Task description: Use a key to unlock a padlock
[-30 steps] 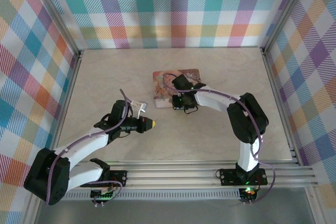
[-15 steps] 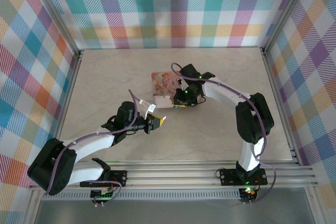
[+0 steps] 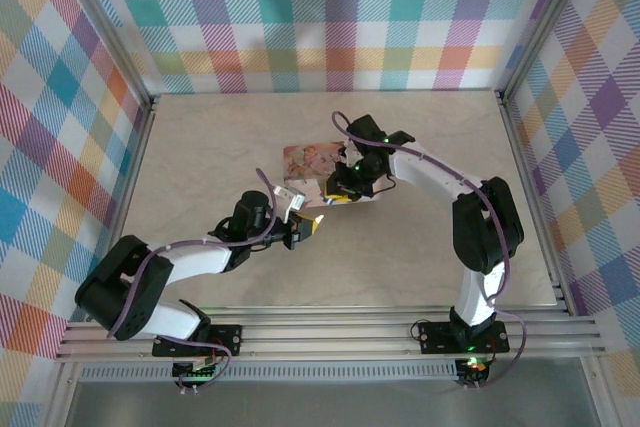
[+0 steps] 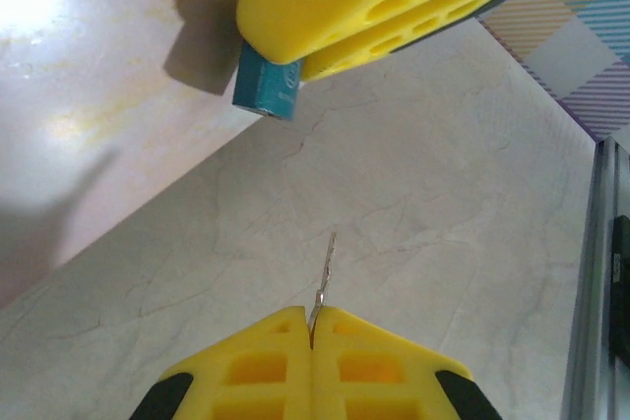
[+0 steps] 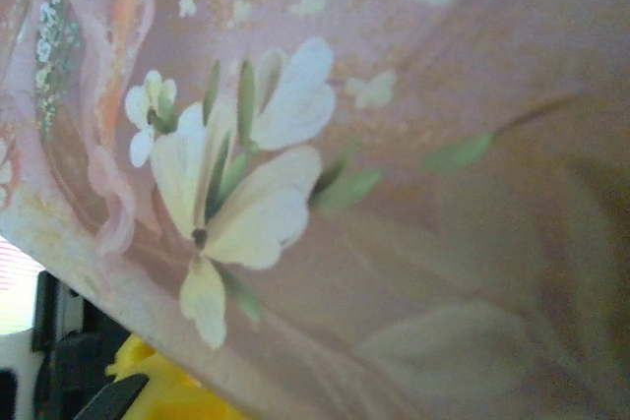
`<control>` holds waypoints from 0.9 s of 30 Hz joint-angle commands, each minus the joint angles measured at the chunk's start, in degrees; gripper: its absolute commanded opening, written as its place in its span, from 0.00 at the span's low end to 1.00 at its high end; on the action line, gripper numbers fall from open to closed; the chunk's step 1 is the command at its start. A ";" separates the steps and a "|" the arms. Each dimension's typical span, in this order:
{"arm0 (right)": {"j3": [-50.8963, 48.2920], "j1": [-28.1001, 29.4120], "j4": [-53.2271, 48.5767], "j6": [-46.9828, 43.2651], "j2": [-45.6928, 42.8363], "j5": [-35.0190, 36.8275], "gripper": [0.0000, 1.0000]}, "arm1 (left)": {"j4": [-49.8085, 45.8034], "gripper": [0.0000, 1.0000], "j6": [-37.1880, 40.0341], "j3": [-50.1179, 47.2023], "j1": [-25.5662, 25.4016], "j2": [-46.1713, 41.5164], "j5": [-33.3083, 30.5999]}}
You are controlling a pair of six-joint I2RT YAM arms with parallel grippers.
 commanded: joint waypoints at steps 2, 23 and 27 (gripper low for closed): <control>0.52 -0.15 1.22 0.98 -1.52 -4.43 0.00 | 7.02 0.00 -1.72 1.99 -0.27 3.06 -0.32; -2.18 -1.04 3.28 1.09 -1.94 -6.27 0.00 | 20.88 0.00 -8.82 0.99 1.30 9.81 -1.88; -2.88 -1.35 4.04 1.24 -2.04 -7.01 0.00 | 21.70 0.00 -9.02 0.29 1.48 9.61 -2.20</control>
